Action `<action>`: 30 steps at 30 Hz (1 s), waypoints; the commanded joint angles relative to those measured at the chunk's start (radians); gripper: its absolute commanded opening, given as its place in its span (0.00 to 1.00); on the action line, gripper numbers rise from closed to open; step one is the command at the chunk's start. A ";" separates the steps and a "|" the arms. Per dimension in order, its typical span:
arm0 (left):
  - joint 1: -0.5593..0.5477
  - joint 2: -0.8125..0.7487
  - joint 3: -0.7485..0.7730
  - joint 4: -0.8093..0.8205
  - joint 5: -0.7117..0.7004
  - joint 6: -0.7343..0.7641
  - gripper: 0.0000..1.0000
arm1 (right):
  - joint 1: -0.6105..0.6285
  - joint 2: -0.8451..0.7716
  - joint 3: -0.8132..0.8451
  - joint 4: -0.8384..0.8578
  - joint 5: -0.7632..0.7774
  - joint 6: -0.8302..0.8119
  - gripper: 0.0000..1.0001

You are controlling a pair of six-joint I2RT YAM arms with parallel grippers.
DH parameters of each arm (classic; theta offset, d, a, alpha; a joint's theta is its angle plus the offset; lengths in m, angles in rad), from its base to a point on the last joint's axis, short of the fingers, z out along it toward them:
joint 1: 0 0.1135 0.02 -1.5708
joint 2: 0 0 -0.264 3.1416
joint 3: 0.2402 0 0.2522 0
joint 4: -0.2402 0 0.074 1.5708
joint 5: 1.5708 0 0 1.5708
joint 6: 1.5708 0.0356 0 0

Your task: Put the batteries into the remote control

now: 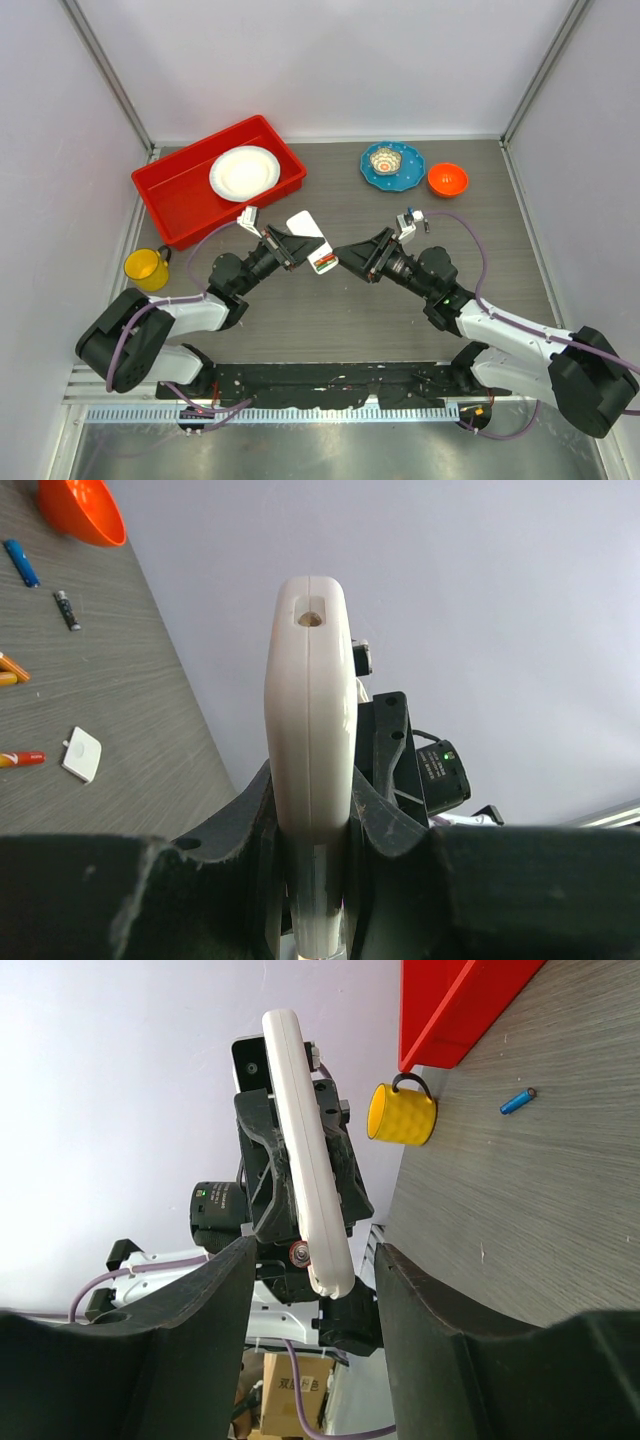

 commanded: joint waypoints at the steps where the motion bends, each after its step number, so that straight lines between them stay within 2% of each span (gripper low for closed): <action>1: -0.005 -0.030 0.027 0.264 -0.011 0.023 0.00 | -0.004 0.004 0.002 0.067 -0.008 0.012 0.55; 30: -0.005 -0.033 0.029 0.262 -0.014 0.016 0.00 | -0.004 0.041 0.009 0.054 -0.023 -0.004 0.48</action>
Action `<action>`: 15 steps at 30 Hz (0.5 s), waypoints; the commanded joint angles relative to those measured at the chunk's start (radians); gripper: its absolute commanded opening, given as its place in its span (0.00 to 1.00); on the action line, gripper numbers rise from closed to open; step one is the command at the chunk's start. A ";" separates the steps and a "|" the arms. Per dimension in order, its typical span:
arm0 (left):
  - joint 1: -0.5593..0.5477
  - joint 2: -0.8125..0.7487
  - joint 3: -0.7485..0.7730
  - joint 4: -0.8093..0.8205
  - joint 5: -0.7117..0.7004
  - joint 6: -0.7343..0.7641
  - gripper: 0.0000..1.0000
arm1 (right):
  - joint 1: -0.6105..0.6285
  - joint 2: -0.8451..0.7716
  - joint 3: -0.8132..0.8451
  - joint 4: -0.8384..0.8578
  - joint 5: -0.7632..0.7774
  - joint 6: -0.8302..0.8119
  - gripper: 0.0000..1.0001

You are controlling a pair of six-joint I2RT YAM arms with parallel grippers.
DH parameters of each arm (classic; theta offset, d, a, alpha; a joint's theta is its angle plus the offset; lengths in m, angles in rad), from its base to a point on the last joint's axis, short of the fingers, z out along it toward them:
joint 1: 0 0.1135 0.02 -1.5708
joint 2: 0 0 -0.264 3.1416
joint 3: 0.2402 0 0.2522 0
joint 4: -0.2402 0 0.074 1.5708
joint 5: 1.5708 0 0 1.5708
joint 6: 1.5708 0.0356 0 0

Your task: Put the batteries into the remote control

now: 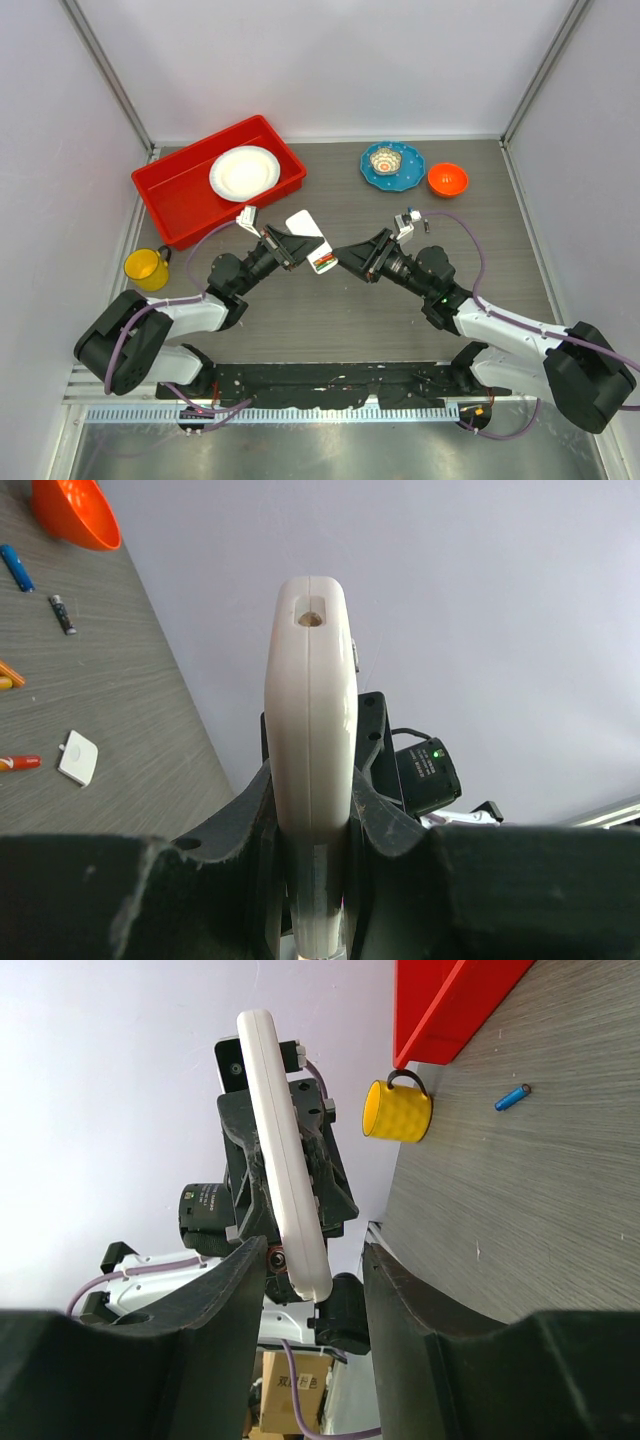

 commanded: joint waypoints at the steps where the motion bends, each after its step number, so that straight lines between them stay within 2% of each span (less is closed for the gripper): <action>1: -0.005 -0.019 0.030 0.265 -0.014 0.015 0.00 | -0.004 0.011 0.010 0.033 -0.017 -0.008 0.48; 15: -0.012 0.001 0.046 0.265 -0.029 0.012 0.00 | 0.021 0.023 0.034 -0.016 -0.014 -0.045 0.45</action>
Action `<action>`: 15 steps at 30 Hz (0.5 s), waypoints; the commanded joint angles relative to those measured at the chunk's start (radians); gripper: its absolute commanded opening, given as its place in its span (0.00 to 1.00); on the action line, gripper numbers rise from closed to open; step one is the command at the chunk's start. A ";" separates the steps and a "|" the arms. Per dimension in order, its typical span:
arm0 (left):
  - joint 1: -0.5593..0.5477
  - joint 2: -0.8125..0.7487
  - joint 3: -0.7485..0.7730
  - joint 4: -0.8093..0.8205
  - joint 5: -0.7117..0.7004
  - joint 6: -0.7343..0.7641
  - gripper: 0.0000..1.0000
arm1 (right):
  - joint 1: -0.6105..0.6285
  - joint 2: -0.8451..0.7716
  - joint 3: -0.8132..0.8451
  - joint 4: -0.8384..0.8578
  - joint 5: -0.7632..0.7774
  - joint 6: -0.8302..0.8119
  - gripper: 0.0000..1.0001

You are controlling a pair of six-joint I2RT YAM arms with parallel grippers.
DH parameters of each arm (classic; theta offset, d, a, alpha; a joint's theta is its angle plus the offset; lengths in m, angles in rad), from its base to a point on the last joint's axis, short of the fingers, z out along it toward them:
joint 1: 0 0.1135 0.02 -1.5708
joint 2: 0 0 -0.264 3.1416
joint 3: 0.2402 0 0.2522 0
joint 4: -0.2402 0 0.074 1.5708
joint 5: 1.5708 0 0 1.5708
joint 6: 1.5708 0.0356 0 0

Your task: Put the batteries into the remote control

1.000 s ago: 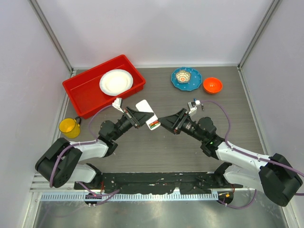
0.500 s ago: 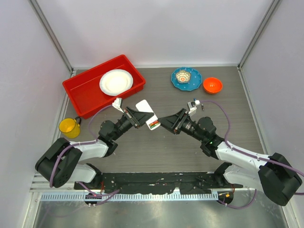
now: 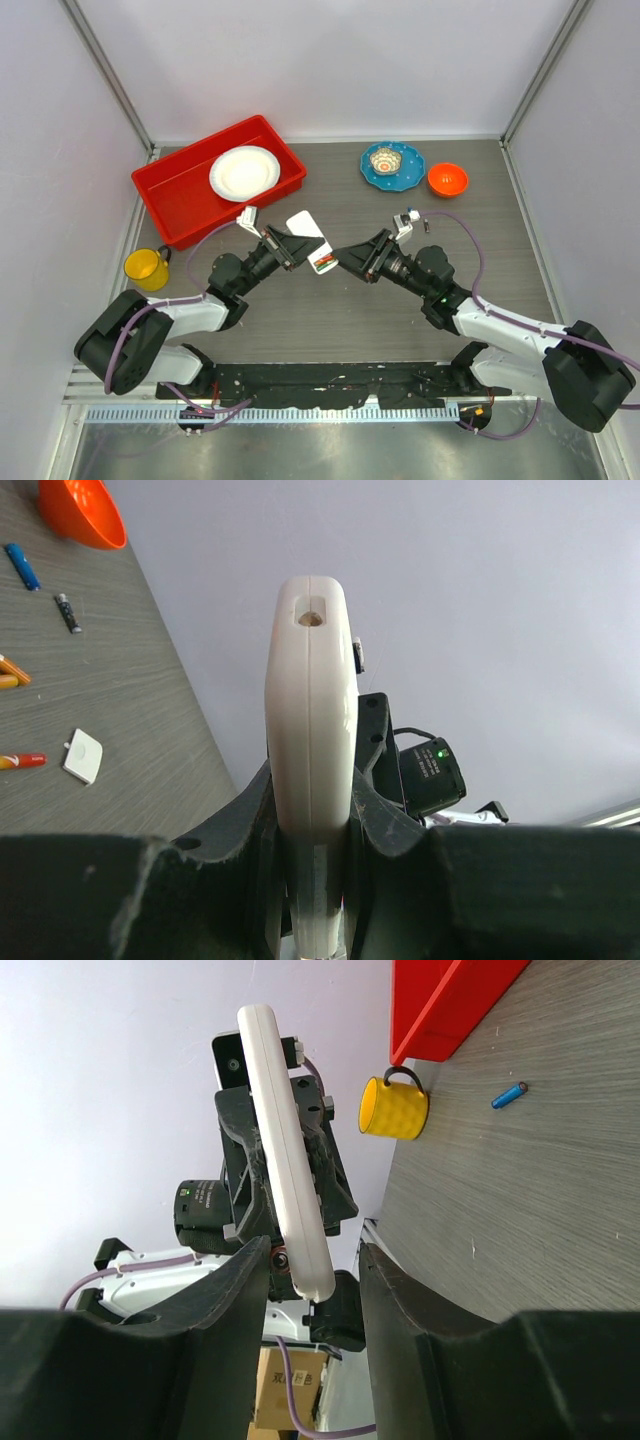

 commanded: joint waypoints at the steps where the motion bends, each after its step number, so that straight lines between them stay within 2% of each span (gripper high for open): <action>1: -0.012 0.000 0.046 0.272 -0.025 0.005 0.00 | 0.017 0.020 0.033 -0.015 -0.004 -0.035 0.45; 15: -0.021 0.002 0.050 0.272 -0.054 0.010 0.00 | 0.038 0.046 0.041 -0.027 0.006 -0.054 0.40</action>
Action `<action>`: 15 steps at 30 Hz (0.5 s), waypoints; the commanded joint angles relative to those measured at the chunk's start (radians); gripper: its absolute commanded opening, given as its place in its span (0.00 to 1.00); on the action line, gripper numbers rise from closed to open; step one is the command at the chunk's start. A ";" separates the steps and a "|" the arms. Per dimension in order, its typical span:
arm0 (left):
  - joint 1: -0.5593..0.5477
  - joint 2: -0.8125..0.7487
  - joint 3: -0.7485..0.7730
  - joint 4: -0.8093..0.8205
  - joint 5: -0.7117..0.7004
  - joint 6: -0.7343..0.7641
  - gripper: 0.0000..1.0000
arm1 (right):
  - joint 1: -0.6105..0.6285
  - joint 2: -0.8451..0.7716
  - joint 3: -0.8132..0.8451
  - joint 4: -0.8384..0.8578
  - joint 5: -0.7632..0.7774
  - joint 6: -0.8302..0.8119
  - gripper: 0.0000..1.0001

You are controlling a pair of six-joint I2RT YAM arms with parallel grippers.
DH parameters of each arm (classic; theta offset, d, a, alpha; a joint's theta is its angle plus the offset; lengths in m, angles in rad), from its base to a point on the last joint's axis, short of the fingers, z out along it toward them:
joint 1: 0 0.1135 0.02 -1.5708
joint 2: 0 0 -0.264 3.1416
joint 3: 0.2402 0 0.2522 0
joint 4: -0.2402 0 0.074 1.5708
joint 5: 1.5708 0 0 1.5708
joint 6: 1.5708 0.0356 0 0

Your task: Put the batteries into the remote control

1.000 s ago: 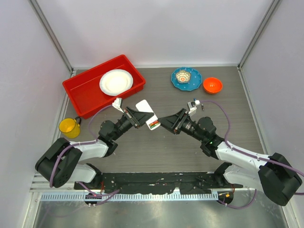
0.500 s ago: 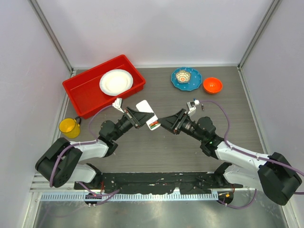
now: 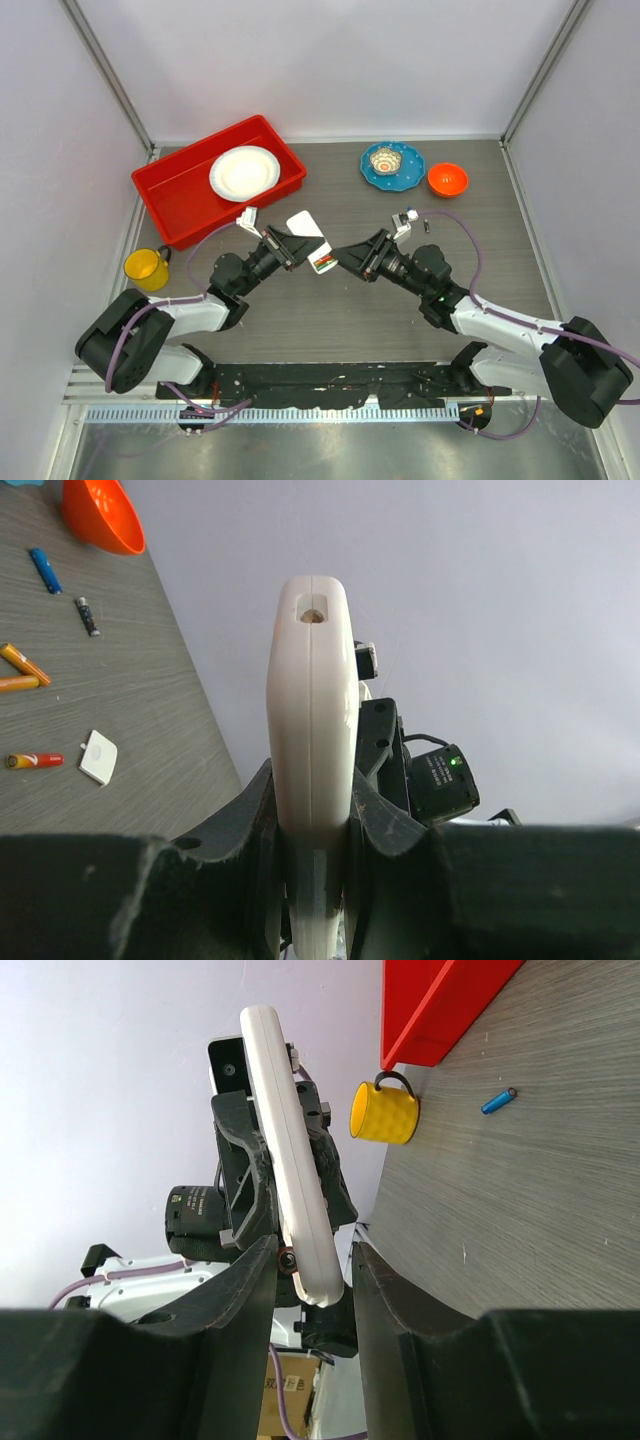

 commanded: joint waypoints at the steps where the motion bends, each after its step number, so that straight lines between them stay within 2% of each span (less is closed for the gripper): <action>1: -0.014 -0.007 0.052 0.286 -0.034 -0.001 0.00 | 0.030 0.020 0.033 -0.030 -0.012 -0.044 0.40; 15: -0.015 -0.024 0.032 0.286 -0.094 -0.001 0.00 | 0.067 0.027 0.039 -0.096 0.025 -0.095 0.38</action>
